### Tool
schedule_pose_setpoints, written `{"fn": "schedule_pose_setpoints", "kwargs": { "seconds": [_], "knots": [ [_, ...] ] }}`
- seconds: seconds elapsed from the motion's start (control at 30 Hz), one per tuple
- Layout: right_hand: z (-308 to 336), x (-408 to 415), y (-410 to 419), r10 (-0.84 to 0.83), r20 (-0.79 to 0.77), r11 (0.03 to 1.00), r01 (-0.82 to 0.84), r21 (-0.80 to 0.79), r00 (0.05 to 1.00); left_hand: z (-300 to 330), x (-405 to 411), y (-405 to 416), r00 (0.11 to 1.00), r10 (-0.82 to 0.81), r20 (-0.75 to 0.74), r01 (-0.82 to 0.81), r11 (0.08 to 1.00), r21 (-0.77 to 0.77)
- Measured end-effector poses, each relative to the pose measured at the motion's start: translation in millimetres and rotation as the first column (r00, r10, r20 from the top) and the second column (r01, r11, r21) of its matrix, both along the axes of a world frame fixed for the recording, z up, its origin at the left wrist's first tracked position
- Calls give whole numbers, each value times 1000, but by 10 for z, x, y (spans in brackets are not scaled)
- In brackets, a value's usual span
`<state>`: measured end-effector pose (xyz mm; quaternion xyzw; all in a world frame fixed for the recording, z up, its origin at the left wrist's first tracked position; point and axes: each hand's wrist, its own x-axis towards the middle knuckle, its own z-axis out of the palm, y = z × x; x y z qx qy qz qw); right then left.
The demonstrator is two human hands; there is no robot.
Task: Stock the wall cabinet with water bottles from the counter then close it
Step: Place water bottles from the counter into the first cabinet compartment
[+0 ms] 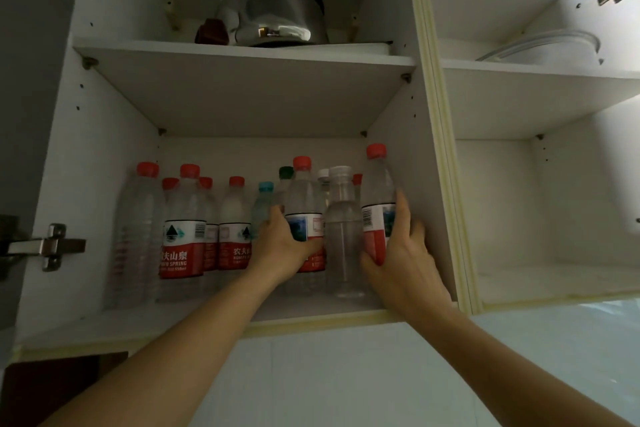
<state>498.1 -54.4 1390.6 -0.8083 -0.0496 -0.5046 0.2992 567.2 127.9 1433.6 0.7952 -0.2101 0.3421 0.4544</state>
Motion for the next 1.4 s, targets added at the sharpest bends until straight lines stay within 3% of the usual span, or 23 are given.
{"fn": "schedule_pose_setpoints", "kwargs": {
  "seconds": [0.37, 0.57, 0.67, 0.73, 0.83, 0.93, 1.13, 1.4],
  "knots": [
    [13, 2, -6, -120, 8, 990, 120, -78, 993, 17, -192, 285, 1000, 9, 12, -10, 999, 54],
    [41, -59, 38, -351, 130, 864, 374, -337, 927, -13, -328, 735, 994, 107, 28, -109, 991, 80],
    [87, -89, 46, -404, 98, 845, 413, -341, 909, -64, -368, 905, 992, 115, 46, -116, 993, 31],
    [91, -108, 70, -392, 108, 856, 405, -322, 914, -116, -389, 958, 994, 95, 57, -95, 995, 5],
    [92, -112, 149, -219, 197, 910, 273, -311, 956, -185, -430, 960, 995, 66, 78, -66, 998, -4],
    [119, -87, 281, -59, 116, 935, 96, -342, 991, -230, -450, 951, 995, 42, 91, -40, 999, -17],
    [197, -6, 503, -41, -6, 964, 38, -264, 999, -291, -463, 949, 996, 12, 83, -15, 999, 33],
    [277, 114, 588, -145, -83, 967, 123, -225, 986, -313, -448, 958, 996, 31, 81, -35, 998, 44]
  ]
}}
